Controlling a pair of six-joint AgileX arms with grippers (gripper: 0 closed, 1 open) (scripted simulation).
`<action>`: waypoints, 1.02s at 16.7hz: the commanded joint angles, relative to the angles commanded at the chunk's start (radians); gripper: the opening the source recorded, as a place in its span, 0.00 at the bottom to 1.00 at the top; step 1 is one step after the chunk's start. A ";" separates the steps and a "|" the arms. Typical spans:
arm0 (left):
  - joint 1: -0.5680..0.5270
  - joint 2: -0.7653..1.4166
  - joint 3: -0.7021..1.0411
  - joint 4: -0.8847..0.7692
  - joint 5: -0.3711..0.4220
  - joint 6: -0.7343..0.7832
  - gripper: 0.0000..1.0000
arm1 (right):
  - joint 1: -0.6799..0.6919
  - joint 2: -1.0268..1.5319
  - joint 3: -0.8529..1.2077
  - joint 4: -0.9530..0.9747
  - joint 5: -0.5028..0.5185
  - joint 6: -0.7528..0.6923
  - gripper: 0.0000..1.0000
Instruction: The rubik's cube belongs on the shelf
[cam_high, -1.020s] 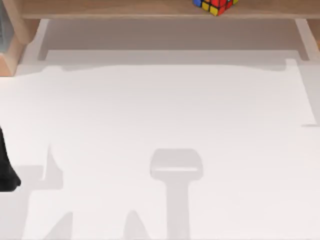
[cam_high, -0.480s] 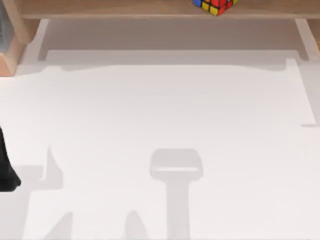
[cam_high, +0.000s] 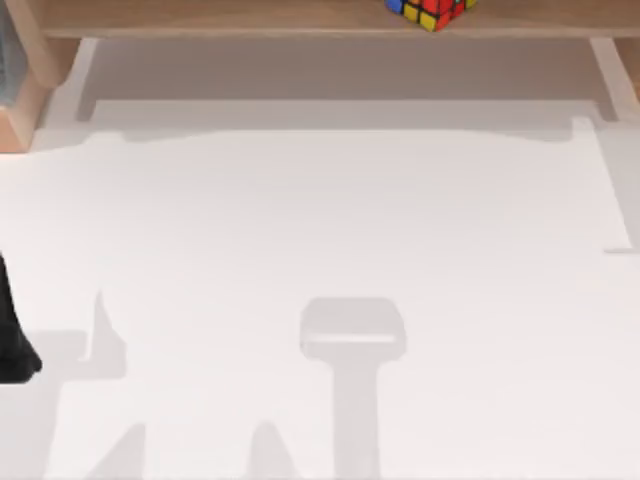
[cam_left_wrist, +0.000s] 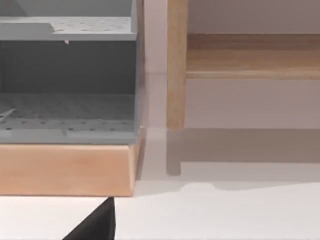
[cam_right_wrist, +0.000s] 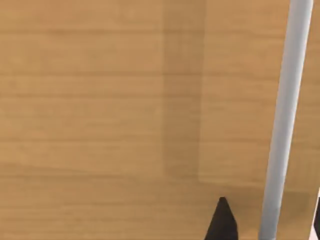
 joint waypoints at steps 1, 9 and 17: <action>0.000 0.000 0.000 0.000 0.000 0.000 1.00 | 0.000 0.000 0.000 0.000 0.000 0.000 0.10; 0.000 0.000 0.000 0.000 0.000 0.000 1.00 | 0.000 0.000 0.000 0.000 0.000 0.000 0.00; 0.000 0.000 0.000 0.000 0.000 0.000 1.00 | 0.071 0.057 0.141 -0.091 0.076 -0.002 0.00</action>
